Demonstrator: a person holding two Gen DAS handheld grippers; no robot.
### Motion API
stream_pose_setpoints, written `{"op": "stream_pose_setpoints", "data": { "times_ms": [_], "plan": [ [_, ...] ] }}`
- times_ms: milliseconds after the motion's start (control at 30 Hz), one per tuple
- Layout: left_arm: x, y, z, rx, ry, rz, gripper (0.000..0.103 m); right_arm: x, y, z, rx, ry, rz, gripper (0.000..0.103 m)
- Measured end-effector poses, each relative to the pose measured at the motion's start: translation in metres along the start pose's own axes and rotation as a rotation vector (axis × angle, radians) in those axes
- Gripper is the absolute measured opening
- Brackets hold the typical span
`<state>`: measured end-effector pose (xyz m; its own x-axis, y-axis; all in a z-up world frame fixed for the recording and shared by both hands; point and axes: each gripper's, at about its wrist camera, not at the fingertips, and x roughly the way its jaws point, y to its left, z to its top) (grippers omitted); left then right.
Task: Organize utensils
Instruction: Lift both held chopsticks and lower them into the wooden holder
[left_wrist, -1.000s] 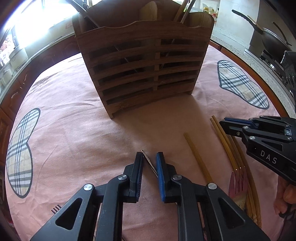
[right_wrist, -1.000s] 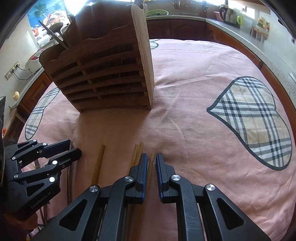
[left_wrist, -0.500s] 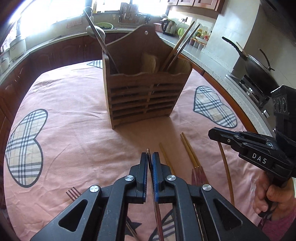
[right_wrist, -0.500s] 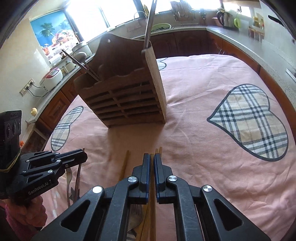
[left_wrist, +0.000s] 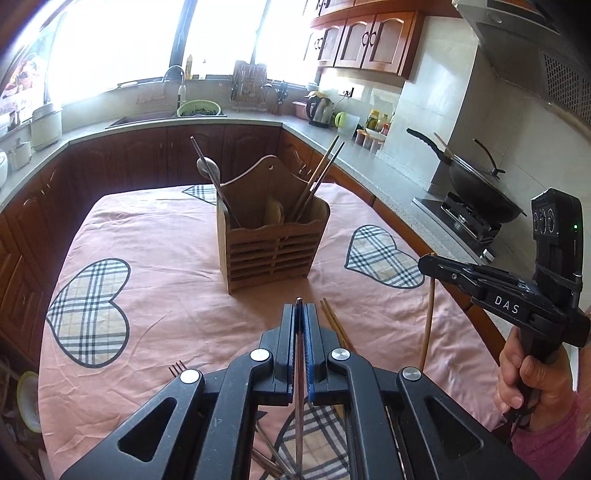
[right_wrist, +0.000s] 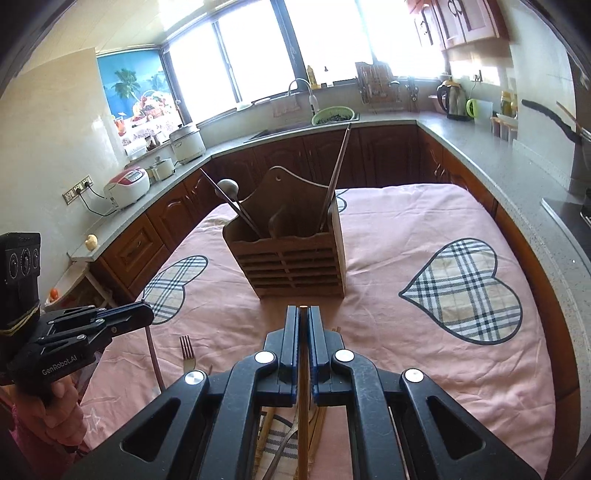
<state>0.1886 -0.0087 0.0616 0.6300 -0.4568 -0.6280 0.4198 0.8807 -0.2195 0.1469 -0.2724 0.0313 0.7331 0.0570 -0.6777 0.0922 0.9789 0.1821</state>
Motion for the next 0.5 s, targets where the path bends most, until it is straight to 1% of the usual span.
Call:
{"op": "stream_pose_setpoints", "data": {
  "times_ms": [100, 233, 500],
  "plan": [
    [-0.02, 0.002, -0.004, -0.008, -0.037, -0.004, 0.003, -0.013, 0.007, 0.001, -0.014, -0.034, -0.013, 0.004],
    [-0.036, 0.004, -0.009, -0.017, -0.067, -0.002, 0.003, -0.026, 0.012, 0.004, -0.019, -0.07, -0.019, 0.004],
    [-0.043, 0.012, -0.01, -0.037, -0.106, -0.001, 0.002, -0.046, 0.019, 0.012, -0.027, -0.133, -0.021, 0.004]
  ]
}}
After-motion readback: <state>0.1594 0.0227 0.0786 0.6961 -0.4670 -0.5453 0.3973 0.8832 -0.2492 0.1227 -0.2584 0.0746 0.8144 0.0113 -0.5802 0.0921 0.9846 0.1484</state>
